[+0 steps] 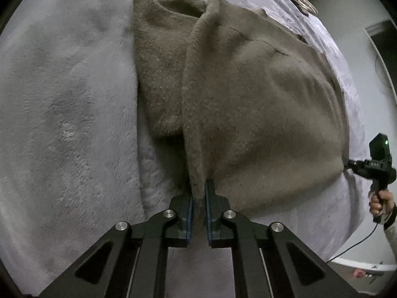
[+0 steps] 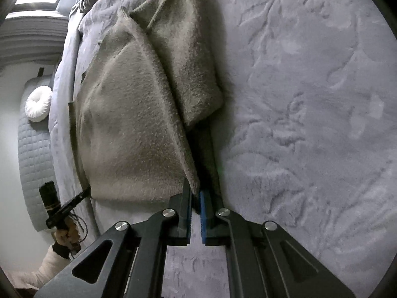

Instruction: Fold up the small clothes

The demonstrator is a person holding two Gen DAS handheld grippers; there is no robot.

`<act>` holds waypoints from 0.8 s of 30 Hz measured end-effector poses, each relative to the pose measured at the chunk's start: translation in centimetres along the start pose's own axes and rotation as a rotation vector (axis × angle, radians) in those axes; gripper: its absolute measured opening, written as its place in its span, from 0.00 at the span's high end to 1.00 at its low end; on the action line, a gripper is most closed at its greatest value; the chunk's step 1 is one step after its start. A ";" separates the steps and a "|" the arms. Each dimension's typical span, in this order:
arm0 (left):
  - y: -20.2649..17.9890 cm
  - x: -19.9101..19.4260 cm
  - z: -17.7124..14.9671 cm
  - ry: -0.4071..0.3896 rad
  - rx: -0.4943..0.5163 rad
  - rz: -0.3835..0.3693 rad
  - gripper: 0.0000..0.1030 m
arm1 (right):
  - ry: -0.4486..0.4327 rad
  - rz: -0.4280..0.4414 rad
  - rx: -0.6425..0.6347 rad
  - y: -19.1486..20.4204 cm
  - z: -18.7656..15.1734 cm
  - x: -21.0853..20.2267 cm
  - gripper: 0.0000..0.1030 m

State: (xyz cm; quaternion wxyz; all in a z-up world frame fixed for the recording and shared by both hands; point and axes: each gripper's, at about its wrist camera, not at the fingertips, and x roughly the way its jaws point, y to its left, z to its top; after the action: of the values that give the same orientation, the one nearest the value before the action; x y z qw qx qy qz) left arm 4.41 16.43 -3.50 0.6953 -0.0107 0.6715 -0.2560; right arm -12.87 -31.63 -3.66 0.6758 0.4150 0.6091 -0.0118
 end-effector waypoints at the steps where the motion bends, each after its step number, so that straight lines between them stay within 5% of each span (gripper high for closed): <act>1: 0.3 -0.2 -0.4 0.004 0.003 0.007 0.91 | -0.013 0.000 0.004 0.3 -0.1 -0.5 0.95; 5: 0.7 -2.1 -1.4 0.011 -0.001 0.053 0.90 | -0.108 -0.082 -0.017 2.1 -0.2 -3.1 0.91; 11: 0.4 -6.5 -0.3 -0.081 0.010 0.121 0.90 | -0.290 -0.160 -0.056 4.6 1.7 -6.4 0.91; 18: -2.2 -6.0 7.9 -0.256 0.000 0.122 0.90 | -0.295 -0.172 -0.146 9.4 6.7 -2.7 0.91; 24: -4.4 -1.3 14.7 -0.302 -0.075 0.171 0.90 | -0.274 -0.194 -0.118 9.4 10.0 1.6 0.91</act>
State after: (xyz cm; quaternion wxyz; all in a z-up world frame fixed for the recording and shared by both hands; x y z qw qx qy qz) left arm 16.73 8.32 0.73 0.8066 -0.0181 0.5669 -0.1663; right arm 0.59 -30.42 -0.68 0.7714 0.3084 0.5480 -0.0976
